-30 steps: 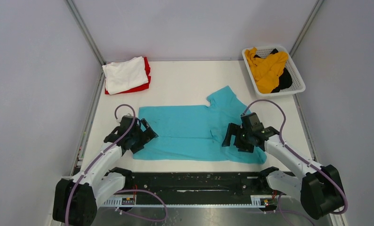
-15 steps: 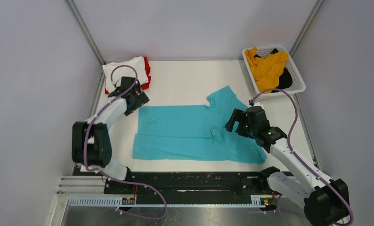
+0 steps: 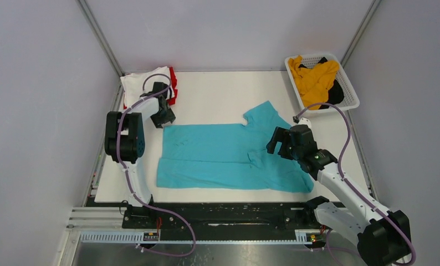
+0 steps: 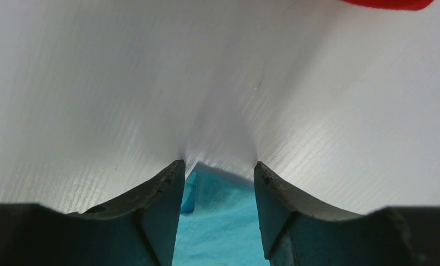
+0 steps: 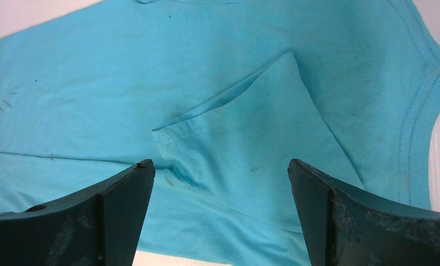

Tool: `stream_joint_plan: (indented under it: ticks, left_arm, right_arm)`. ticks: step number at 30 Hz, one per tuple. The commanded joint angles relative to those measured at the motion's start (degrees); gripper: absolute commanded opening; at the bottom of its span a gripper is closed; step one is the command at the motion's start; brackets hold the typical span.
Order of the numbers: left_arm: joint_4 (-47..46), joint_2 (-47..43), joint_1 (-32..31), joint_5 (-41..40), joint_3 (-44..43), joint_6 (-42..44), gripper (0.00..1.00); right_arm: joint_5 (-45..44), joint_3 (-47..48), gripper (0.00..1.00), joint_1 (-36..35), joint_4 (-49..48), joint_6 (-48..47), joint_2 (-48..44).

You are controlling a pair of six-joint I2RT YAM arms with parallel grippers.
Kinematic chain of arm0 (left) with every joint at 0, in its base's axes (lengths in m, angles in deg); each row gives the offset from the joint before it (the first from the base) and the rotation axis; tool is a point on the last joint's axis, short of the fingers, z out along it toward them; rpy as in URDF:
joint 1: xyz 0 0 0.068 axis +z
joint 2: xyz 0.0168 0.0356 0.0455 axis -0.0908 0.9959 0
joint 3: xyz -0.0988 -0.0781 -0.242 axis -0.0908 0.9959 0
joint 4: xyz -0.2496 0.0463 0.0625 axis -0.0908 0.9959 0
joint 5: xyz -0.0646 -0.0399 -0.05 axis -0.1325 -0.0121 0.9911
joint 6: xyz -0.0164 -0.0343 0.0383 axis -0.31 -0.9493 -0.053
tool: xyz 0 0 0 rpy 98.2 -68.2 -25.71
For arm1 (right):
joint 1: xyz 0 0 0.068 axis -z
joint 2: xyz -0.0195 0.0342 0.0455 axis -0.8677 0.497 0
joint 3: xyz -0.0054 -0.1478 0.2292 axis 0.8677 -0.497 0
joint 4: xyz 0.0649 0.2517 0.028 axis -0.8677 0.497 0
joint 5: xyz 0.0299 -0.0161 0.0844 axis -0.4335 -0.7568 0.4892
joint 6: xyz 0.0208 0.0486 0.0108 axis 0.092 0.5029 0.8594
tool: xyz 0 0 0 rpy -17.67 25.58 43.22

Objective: Fold and stack the t-shirts
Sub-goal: Grab the side of the flattened tshirt furthest away from the robot with both arms

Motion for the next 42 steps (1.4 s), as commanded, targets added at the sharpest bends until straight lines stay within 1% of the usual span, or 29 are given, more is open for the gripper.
stream_joint_plan:
  ticks: [1,2,5,12,13,14,15,16,18,19,22,24,26,29,34,37,42]
  left_arm:
    - [2.28,-2.09,0.32,0.41,1.05,-0.37,0.49]
    - [2.18,-2.42,0.32,0.27,1.66,-0.42,0.49]
    - [2.33,-2.66,0.29,1.68,2.86,-0.28,0.45]
    - [1.46,-4.52,-0.32,3.65,5.84,0.31,0.27]
    - [1.07,-4.74,-0.42,3.35,6.36,0.36,0.22]
    - [0.87,-4.84,-0.39,3.23,6.40,0.41,0.15]
    - [0.94,-4.78,-0.46,3.35,6.34,0.52,0.06]
    - [0.91,-4.80,-0.42,3.68,6.32,0.56,0.00]
    - [0.57,-5.24,-0.47,4.52,6.50,0.79,0.00]
    - [0.28,-5.56,-0.48,4.83,6.73,1.01,0.00]
    - [-0.91,-7.51,-0.56,5.53,8.28,1.30,0.00]
    - [-1.97,-9.08,-0.56,6.33,9.52,1.48,0.00]
    - [-3.28,-10.53,-0.56,7.64,10.80,1.80,0.00]
    - [-4.80,-12.14,-0.51,8.69,12.27,2.03,0.00]
    - [-6.10,-12.96,-0.56,11.12,12.97,2.36,0.00]
    - [-6.61,-13.47,-0.55,11.93,13.33,2.64,0.00]
    - [-6.74,-13.64,-0.55,11.51,13.27,2.84,0.00]
  right_arm:
    - [-2.51,0.09,1.00,-0.25,-2.11,-1.32,0.55]
    - [-2.56,0.23,1.00,-0.21,-1.92,-1.33,0.82]
    - [-2.93,0.77,0.99,-0.20,-1.29,-1.84,1.15]
    - [-6.80,1.47,1.00,-0.20,-0.30,-2.28,2.23]
    - [-7.39,1.74,0.99,-0.20,-0.08,-2.24,2.68]
    - [-8.18,2.10,1.00,-0.24,0.10,-2.18,3.21]
    - [-9.11,2.60,1.00,-0.21,0.39,-1.56,3.85]
    - [-10.38,3.07,1.00,-0.09,0.63,-0.68,4.67]
    - [-12.05,4.75,1.00,0.39,1.36,0.76,6.85]
    - [-11.49,5.81,0.99,0.87,1.56,0.97,8.03]
    - [-6.23,10.52,1.00,3.68,2.37,1.24,14.26]
    - [-2.45,16.11,0.99,5.67,3.62,1.04,19.34]
    - [-1.06,21.59,1.00,6.95,4.64,-0.16,25.00]
    - [-0.33,31.11,1.00,8.25,5.95,-2.58,34.62]
    - [3.65,50.40,1.00,10.75,10.51,-4.66,52.39]
    - [7.59,60.44,1.00,11.70,11.47,-4.01,61.36]
    - [10.17,76.26,0.99,12.32,12.78,-1.77,74.25]
